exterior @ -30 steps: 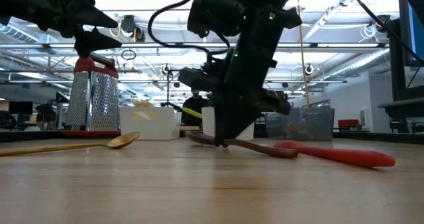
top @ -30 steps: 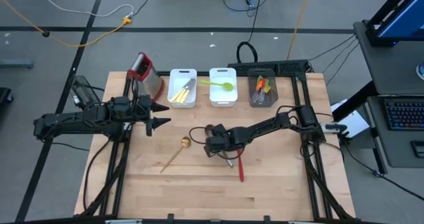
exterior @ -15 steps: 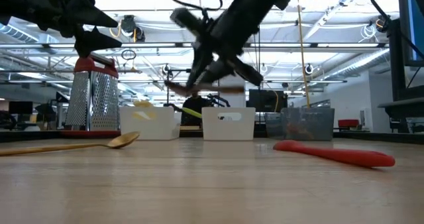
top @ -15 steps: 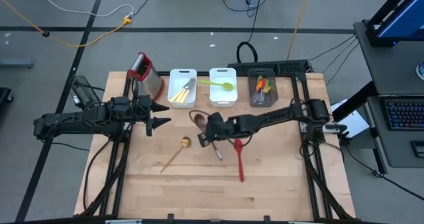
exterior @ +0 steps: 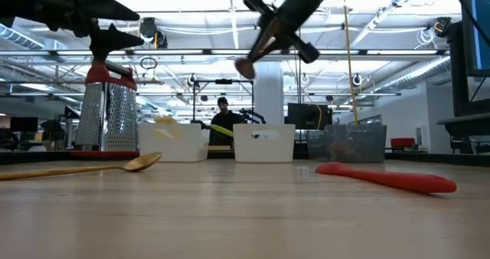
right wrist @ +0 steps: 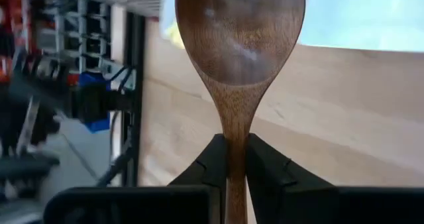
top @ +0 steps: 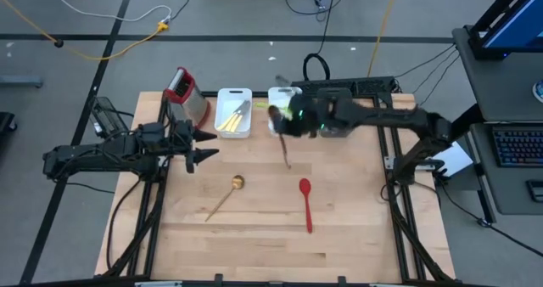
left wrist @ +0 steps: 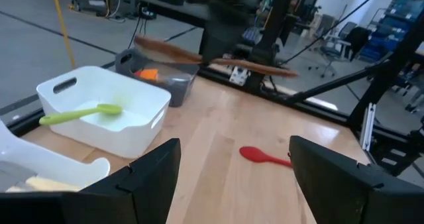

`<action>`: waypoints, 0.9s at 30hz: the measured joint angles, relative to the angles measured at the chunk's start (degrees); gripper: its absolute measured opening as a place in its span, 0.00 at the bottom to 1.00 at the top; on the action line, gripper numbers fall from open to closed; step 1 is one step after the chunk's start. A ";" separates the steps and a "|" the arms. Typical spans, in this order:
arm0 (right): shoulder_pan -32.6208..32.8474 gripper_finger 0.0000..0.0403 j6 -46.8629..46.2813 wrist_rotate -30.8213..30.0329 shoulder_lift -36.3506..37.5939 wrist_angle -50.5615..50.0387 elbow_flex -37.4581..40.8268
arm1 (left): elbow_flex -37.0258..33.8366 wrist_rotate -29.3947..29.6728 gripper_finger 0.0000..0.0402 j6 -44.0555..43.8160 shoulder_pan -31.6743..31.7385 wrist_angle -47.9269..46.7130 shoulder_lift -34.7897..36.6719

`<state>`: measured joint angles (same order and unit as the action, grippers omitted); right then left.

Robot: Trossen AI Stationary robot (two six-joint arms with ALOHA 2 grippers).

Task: Pick & Place Kitchen Items
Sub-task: Put the brown serving spoon into the right white bin

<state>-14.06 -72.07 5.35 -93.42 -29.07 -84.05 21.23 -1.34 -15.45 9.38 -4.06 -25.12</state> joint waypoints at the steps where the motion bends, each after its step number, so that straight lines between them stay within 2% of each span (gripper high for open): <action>1: -1.94 0.06 -1.37 2.67 0.36 -0.94 0.00 | 0.00 -0.01 0.71 0.00 0.00 0.44 0.02; 7: -11.80 0.06 -8.81 17.39 1.10 -0.05 0.00 | 0.00 -0.02 0.71 0.13 0.00 2.89 0.00; 11: -16.42 0.06 -13.21 23.07 0.58 -0.31 0.00 | 0.00 -0.02 0.71 0.18 0.00 3.96 0.01; 20: -19.07 0.09 -15.43 26.31 -4.76 -0.23 -0.01 | 0.00 -0.02 0.71 0.28 0.00 4.75 0.00; 27: -20.15 0.09 -16.95 29.46 -12.28 8.67 -0.08 | 0.00 -0.04 0.71 0.26 -0.02 4.75 0.00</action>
<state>-34.21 -89.02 34.81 -105.70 -20.40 -84.13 21.23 -1.39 -15.19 9.37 0.69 -25.12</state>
